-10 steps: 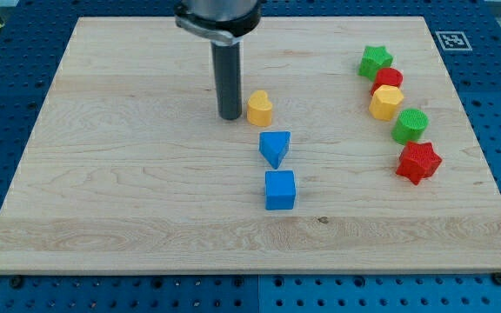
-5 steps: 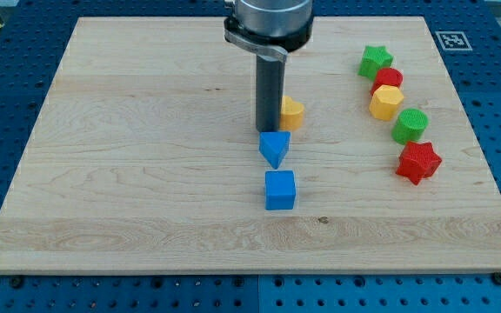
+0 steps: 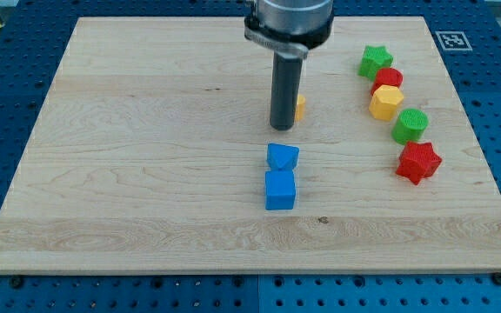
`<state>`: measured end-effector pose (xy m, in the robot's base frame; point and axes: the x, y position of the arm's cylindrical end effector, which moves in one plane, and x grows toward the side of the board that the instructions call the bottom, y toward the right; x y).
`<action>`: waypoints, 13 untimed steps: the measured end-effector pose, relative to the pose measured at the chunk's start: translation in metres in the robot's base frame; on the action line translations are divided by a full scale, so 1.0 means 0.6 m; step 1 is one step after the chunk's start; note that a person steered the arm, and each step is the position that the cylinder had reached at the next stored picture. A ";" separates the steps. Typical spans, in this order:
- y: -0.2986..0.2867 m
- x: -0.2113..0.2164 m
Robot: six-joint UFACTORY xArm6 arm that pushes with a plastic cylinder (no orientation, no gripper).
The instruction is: Push the yellow heart closer to the green star
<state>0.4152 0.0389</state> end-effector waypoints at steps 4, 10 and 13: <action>0.094 -0.165; 0.175 -0.122; 0.175 -0.141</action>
<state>0.3306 0.1442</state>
